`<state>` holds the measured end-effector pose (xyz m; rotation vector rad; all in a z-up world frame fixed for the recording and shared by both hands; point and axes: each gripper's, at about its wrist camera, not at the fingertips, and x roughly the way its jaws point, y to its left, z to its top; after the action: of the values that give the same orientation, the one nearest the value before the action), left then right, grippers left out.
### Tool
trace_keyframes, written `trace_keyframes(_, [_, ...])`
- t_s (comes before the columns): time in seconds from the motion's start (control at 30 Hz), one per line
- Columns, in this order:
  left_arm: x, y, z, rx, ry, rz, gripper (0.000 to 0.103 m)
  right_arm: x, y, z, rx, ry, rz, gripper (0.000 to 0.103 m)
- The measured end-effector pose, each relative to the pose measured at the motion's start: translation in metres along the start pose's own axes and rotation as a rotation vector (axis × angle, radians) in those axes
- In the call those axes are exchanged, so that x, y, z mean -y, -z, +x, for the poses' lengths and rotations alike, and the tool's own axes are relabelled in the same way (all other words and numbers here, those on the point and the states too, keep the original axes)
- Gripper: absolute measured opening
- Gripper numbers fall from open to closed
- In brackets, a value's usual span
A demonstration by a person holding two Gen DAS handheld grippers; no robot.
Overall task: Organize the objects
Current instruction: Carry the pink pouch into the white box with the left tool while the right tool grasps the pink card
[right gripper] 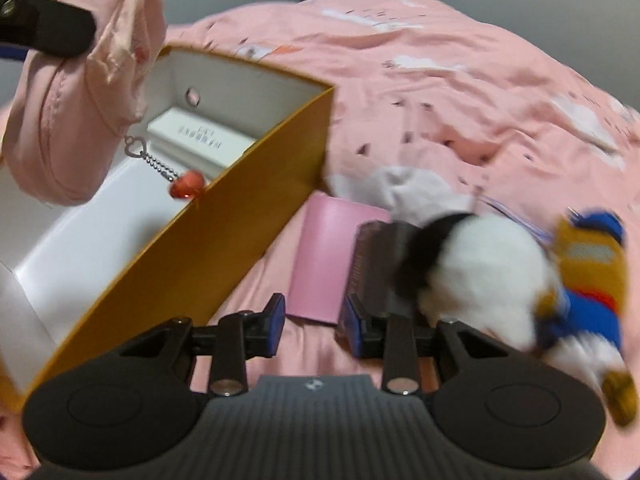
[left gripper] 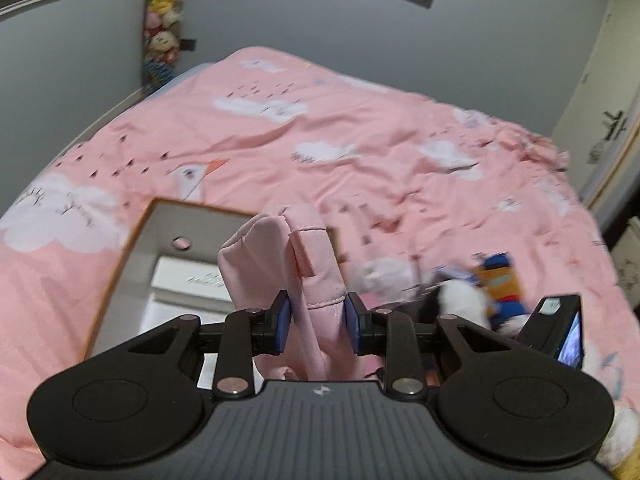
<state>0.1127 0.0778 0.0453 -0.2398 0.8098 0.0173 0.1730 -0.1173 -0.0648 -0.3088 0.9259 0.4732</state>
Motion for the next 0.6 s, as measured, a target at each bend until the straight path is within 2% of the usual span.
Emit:
trace_keyframes(0.2, [-0.032,0.013,0.030,-0.075,-0.018,-0.036,0.032,-0.011,-0.015,0.044,-0.042,0.046,-0.129,0.040])
trace_keyframes(0.33, [-0.047,0.022,0.034,-0.094,-0.025,-0.047,0.033,-0.015,-0.021,0.063,-0.086,0.046,-0.160,0.040])
trace_keyframes(0.6, [-0.056,0.025,0.041,-0.115,-0.008,-0.072,0.033,-0.028,-0.027,0.084,-0.120,0.136,-0.238,0.044])
